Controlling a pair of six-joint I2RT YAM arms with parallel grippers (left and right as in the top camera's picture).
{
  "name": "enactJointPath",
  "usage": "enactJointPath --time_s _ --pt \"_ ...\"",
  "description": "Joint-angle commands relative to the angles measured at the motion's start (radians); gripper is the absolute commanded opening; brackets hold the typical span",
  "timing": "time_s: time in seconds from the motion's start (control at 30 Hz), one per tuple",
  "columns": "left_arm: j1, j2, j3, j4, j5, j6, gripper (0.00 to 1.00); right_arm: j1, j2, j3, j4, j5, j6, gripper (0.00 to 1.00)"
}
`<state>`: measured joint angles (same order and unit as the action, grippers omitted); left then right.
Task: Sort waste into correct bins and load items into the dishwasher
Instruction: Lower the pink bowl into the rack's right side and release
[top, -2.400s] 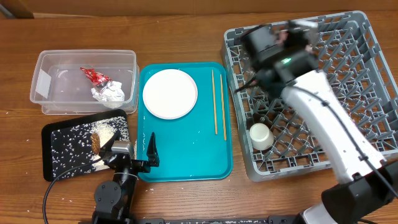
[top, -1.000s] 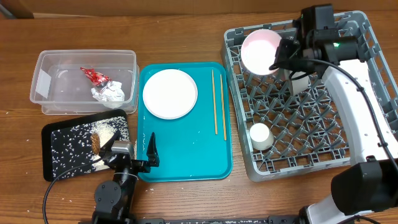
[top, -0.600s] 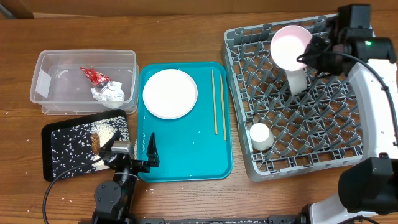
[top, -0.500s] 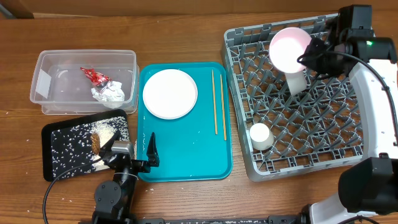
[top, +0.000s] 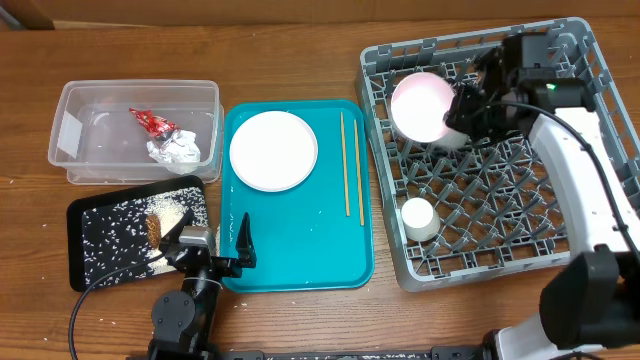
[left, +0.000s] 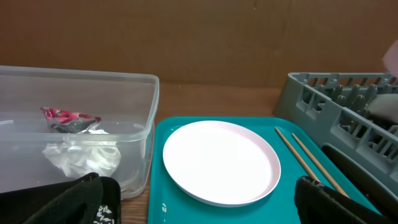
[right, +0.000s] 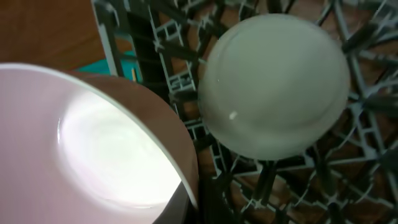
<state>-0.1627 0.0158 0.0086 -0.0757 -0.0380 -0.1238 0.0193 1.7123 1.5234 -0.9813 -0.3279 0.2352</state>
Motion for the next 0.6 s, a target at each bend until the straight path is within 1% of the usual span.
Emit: enactJointPath --time_s 0.0,0.1,0.17,0.23,0.33,0.43,0.57 --pt "0.006 -0.01 -0.004 0.002 0.006 -0.007 1.0 -0.024 -0.102 0.068 0.019 0.085 -0.02 0.04" --pt "0.006 -0.01 -0.004 0.002 0.006 -0.007 1.0 -0.057 -0.12 0.07 -0.01 0.285 0.061 0.04" --pt "0.006 -0.01 -0.004 0.002 0.006 -0.007 1.0 -0.083 -0.115 0.068 -0.068 0.512 0.164 0.04" --pt "0.006 -0.01 -0.004 0.002 0.006 -0.007 1.0 -0.106 -0.104 0.065 -0.137 0.741 0.305 0.04" --pt "0.006 -0.01 -0.004 0.002 0.006 -0.007 1.0 -0.113 -0.089 0.064 -0.199 0.959 0.421 0.04" --pt "0.006 -0.01 -0.004 0.002 0.006 -0.007 1.0 -0.113 -0.083 0.064 -0.218 1.088 0.477 0.04" --pt "0.006 -0.01 -0.004 0.002 0.006 -0.007 1.0 -0.112 -0.08 0.055 -0.168 1.228 0.473 0.04"
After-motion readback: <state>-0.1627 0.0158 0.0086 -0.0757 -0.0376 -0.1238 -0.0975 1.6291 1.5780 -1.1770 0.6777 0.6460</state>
